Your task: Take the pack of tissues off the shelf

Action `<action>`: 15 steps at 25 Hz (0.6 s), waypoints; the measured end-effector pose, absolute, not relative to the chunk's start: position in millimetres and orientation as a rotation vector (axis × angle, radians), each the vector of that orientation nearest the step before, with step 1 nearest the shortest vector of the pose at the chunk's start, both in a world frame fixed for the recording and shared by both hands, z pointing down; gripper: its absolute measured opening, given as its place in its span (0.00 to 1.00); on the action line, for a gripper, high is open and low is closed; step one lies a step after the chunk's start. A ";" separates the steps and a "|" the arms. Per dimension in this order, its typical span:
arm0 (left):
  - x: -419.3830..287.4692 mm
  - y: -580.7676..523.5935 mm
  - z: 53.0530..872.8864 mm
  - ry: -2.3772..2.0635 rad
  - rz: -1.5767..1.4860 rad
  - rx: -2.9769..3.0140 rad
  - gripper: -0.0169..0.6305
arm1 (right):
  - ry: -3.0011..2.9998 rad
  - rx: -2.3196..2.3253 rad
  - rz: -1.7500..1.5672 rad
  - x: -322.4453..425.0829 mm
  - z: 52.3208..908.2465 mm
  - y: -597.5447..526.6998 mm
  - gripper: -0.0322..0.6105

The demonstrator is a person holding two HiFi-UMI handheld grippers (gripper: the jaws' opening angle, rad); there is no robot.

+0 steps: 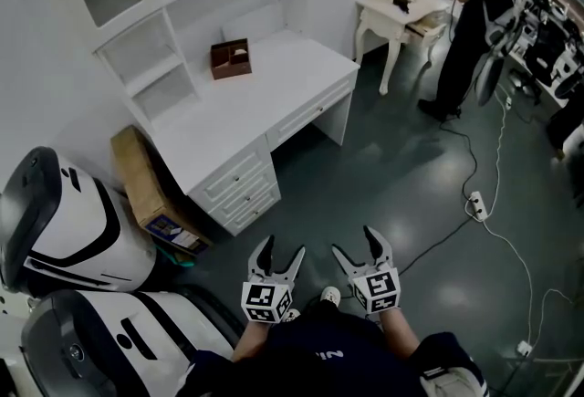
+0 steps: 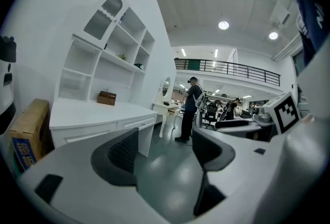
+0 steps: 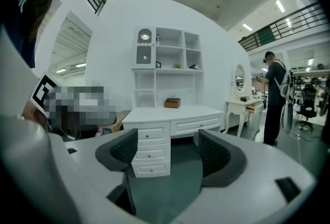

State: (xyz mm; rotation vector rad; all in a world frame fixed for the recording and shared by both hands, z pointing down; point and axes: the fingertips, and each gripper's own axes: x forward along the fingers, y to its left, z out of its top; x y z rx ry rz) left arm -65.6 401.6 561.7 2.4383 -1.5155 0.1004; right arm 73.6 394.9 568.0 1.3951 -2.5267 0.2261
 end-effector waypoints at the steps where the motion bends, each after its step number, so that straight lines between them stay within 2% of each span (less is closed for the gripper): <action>1: -64.5 401.0 563.4 -1.512 0.108 2.435 0.52 | -2.529 1.396 0.231 75.1 567.9 393.6 0.62; 4: -60.2 398.3 566.2 -1.511 0.124 2.425 0.55 | -2.527 1.395 0.231 80.7 567.0 389.3 0.64; 15: -30.6 379.7 576.1 -1.538 0.153 2.399 0.56 | -2.536 1.394 0.210 112.2 572.1 368.0 0.65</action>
